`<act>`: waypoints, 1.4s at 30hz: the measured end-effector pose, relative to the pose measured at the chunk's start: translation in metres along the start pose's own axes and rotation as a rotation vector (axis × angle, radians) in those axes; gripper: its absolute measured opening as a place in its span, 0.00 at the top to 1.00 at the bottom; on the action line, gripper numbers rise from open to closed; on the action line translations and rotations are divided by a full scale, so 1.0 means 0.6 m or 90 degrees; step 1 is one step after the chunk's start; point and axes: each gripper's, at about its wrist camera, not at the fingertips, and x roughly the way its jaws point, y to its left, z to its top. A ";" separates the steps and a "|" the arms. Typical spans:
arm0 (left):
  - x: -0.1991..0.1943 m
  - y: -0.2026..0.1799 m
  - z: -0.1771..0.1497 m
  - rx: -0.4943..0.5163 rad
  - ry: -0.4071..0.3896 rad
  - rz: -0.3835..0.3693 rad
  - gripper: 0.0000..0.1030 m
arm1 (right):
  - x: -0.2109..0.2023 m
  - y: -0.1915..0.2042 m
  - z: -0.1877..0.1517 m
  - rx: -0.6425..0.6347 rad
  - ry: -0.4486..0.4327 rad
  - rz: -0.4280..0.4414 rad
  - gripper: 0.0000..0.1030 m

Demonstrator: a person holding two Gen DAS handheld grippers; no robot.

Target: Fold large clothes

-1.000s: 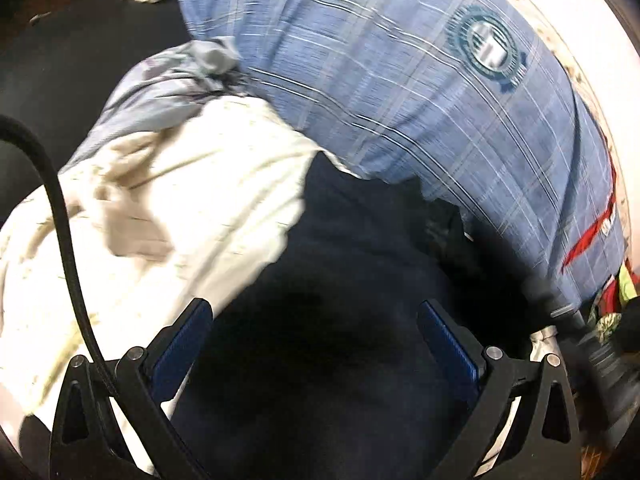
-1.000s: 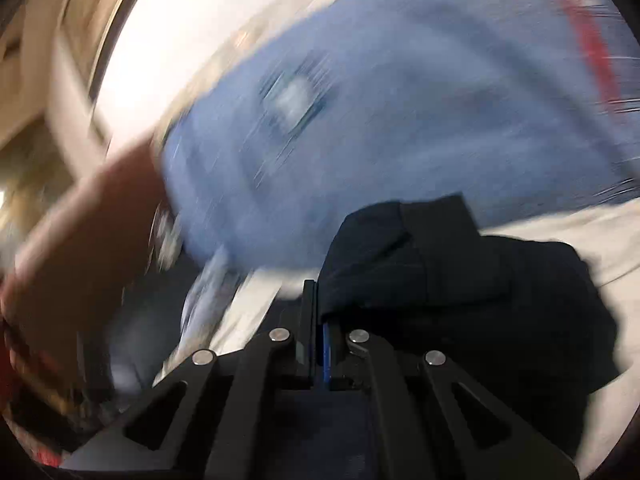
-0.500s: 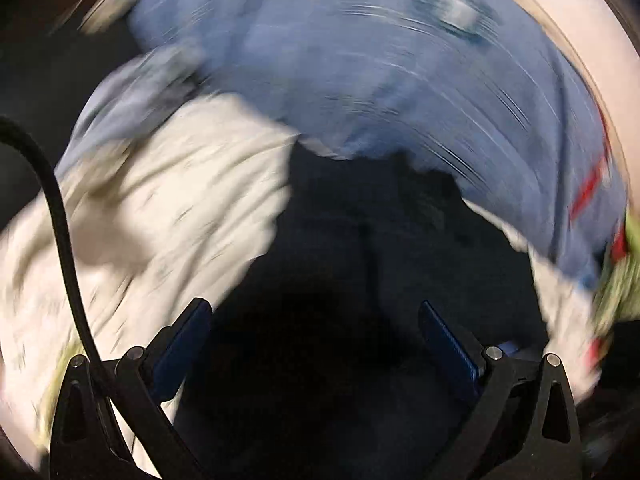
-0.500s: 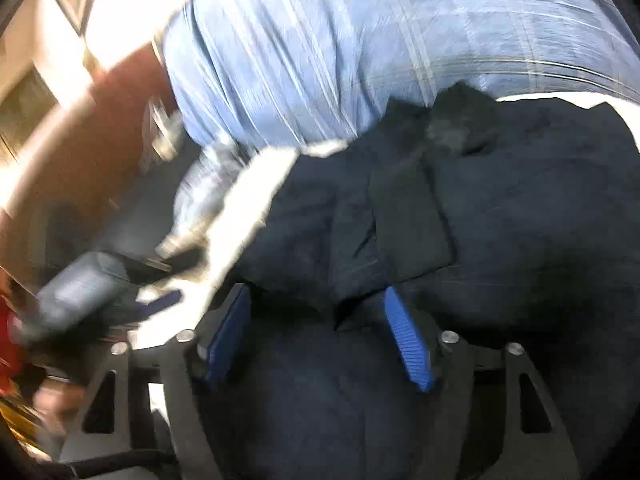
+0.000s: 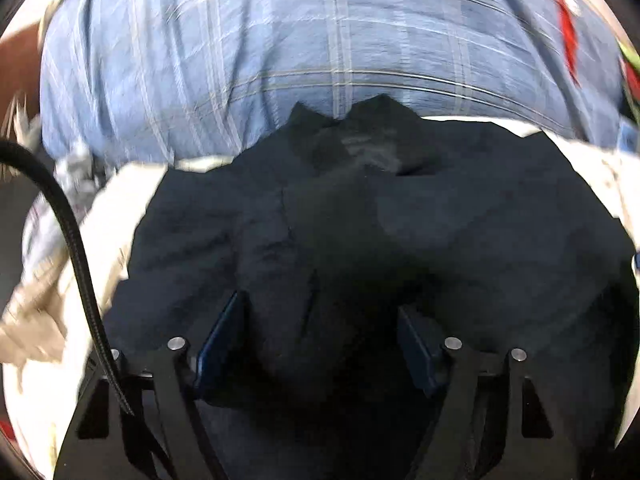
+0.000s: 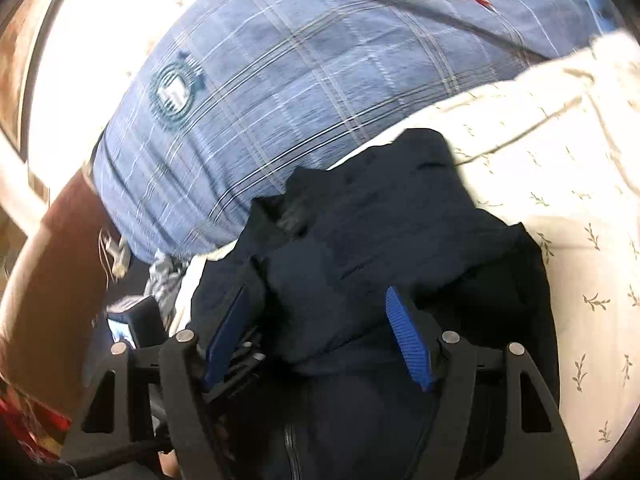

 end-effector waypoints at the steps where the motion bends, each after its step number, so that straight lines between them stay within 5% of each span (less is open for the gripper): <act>1: 0.001 0.005 0.000 -0.004 0.003 -0.008 0.47 | 0.004 0.003 -0.001 0.000 0.001 0.001 0.31; 5: -0.009 0.064 0.008 -0.111 -0.003 -0.048 0.63 | 0.022 0.013 -0.006 -0.020 0.013 -0.007 0.31; 7: -0.030 0.142 0.005 -0.254 -0.021 -0.081 0.62 | 0.036 0.018 -0.008 -0.037 0.025 -0.017 0.31; 10: -0.061 0.248 -0.028 -0.427 -0.048 -0.020 0.58 | 0.052 0.014 -0.010 -0.033 0.046 -0.037 0.31; 12: -0.082 0.334 -0.065 -0.542 -0.055 0.045 0.46 | 0.055 0.006 -0.011 -0.017 0.052 -0.043 0.31; 14: -0.100 0.378 -0.078 -0.574 -0.064 0.064 0.46 | 0.045 -0.005 -0.010 0.009 0.051 -0.032 0.31; 16: -0.115 0.381 -0.069 -0.555 -0.078 0.054 0.46 | 0.020 -0.003 -0.007 0.007 0.020 -0.026 0.32; 19: -0.126 0.332 -0.039 -0.483 -0.089 -0.051 0.32 | 0.004 0.018 0.013 -0.031 -0.015 -0.062 0.33; 21: -0.106 0.262 -0.013 -0.415 -0.057 -0.145 0.28 | 0.026 0.034 0.026 -0.051 0.005 -0.083 0.39; 23: -0.081 0.200 0.004 -0.352 -0.016 -0.187 0.28 | 0.049 0.045 0.030 -0.064 0.022 -0.084 0.41; 27: -0.017 0.146 0.010 -0.287 0.057 -0.154 0.27 | 0.104 0.029 0.030 -0.059 0.080 -0.119 0.43; 30: 0.020 0.159 -0.003 -0.287 0.100 -0.117 0.50 | 0.124 -0.014 0.028 -0.042 0.114 -0.196 0.48; 31: 0.025 0.167 -0.002 -0.284 0.099 -0.104 0.72 | 0.128 -0.038 0.028 -0.031 0.128 -0.218 0.56; 32: 0.028 0.173 -0.003 -0.277 0.108 -0.081 0.96 | 0.130 -0.064 0.028 -0.013 0.140 -0.220 0.80; 34: 0.033 0.208 -0.010 -0.318 0.121 -0.112 0.99 | 0.119 -0.107 0.033 0.022 0.142 -0.194 1.00; 37: 0.005 0.245 -0.025 -0.367 0.121 -0.135 0.99 | 0.089 -0.119 0.040 0.059 0.127 -0.175 1.00; 39: -0.049 0.229 -0.015 -0.319 0.071 -0.095 0.71 | 0.057 -0.086 0.039 0.021 0.086 -0.190 0.99; 40: -0.063 0.219 -0.014 -0.309 0.058 -0.102 0.38 | 0.048 -0.066 0.035 -0.008 0.078 -0.191 0.93; 41: -0.081 0.212 -0.016 -0.302 0.045 -0.108 0.18 | 0.046 -0.051 0.031 -0.027 0.078 -0.189 0.85; 42: -0.098 0.203 -0.022 -0.295 0.035 -0.103 0.18 | 0.042 -0.034 0.023 -0.048 0.082 -0.185 0.79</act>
